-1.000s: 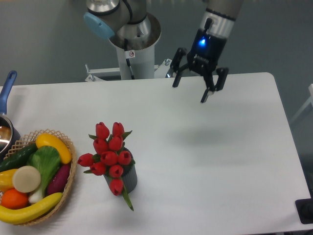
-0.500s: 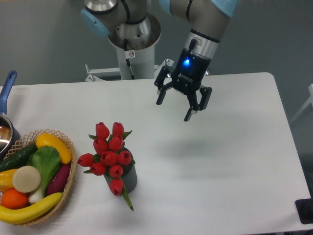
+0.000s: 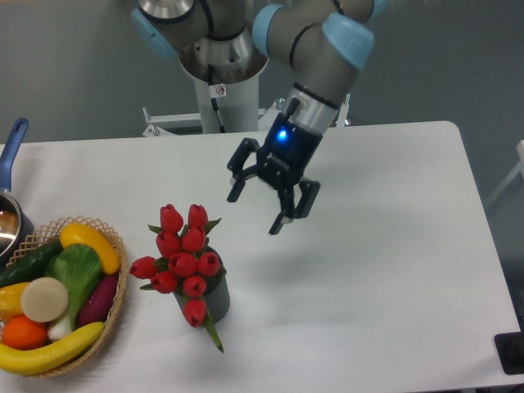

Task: Pick up the flowers from the vase
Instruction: 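Lower the open gripper around the tulip stems above the vase rim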

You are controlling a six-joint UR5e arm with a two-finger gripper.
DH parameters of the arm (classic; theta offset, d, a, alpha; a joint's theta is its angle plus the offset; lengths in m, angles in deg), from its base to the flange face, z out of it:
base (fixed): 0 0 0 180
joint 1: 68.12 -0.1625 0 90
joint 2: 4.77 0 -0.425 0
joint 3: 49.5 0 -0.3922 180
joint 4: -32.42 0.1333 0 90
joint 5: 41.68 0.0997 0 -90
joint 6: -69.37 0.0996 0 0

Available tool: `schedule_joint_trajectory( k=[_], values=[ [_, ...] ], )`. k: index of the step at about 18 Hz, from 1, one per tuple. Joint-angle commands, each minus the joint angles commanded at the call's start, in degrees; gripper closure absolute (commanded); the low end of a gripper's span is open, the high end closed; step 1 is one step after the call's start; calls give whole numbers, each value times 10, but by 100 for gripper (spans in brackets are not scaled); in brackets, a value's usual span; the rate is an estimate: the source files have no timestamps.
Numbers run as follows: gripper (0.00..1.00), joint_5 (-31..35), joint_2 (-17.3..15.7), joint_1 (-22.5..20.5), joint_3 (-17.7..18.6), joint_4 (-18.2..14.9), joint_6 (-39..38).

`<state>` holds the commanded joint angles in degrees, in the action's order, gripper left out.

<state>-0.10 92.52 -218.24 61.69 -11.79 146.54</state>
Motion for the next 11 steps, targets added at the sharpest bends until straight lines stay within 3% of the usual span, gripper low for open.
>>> schedule_joint_trajectory(
  k=[4, 11],
  values=[
    [0, -48, 24, 3, -3, 9, 1],
    [0, -52, 71, 34, -29, 21, -3]
  ],
)
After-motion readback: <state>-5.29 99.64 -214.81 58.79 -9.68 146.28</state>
